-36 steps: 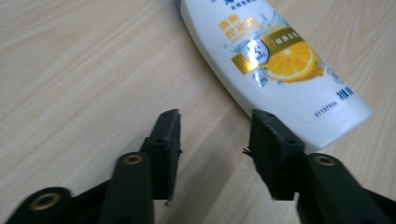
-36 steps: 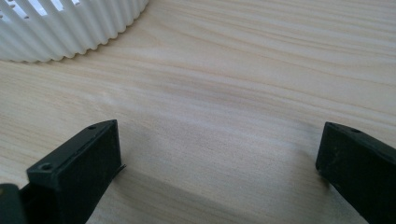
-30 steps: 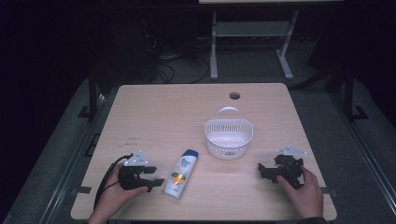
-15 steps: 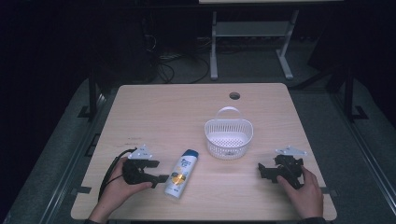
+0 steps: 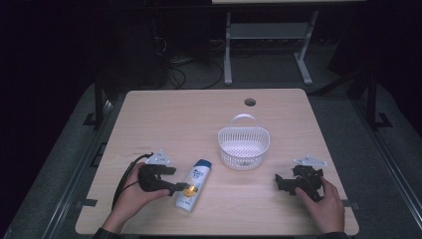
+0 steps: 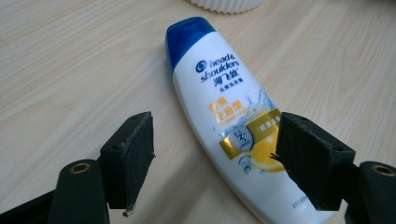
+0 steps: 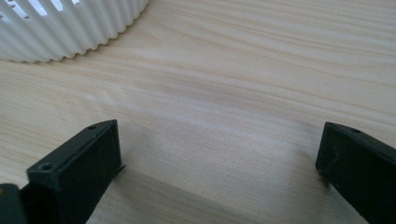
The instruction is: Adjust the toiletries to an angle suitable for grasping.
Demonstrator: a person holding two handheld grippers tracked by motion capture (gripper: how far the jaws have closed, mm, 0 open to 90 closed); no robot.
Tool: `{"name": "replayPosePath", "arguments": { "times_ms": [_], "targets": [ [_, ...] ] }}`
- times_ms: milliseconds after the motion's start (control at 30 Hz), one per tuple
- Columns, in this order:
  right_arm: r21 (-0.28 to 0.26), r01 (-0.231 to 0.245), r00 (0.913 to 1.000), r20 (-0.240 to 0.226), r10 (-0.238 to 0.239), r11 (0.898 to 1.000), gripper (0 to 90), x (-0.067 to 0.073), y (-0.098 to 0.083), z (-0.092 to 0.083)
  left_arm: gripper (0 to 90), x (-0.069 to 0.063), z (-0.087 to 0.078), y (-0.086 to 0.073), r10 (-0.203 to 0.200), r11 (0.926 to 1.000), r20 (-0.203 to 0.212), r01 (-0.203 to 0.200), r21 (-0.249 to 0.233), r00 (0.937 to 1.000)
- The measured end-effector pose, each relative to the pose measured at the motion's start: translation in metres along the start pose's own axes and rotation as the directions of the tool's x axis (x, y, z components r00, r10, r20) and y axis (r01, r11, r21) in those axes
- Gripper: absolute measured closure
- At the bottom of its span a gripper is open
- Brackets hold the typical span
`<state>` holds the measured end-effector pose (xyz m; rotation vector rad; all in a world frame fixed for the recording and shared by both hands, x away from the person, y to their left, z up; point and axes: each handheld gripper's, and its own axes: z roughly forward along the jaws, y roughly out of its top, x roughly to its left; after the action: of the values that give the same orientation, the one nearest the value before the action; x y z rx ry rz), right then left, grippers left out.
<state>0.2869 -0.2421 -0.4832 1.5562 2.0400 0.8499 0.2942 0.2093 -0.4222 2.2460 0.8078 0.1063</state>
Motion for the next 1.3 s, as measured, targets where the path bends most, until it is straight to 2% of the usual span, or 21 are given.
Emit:
{"name": "replayPosePath", "arguments": {
  "times_ms": [633,1300],
  "targets": [
    [0.000,0.000,1.0000,0.000,0.000,1.000,0.0,0.000,0.000,0.000,24.2,-0.002,0.022,0.024,-0.006,0.9995,-0.003,0.006,0.030,1.0000],
    [0.000,0.000,1.0000,0.001,0.000,1.000,0.0,0.000,0.000,0.000,21.8,0.002,0.053,0.050,-0.028,0.9962,-0.039,0.031,0.082,0.9988]
  ]
}}
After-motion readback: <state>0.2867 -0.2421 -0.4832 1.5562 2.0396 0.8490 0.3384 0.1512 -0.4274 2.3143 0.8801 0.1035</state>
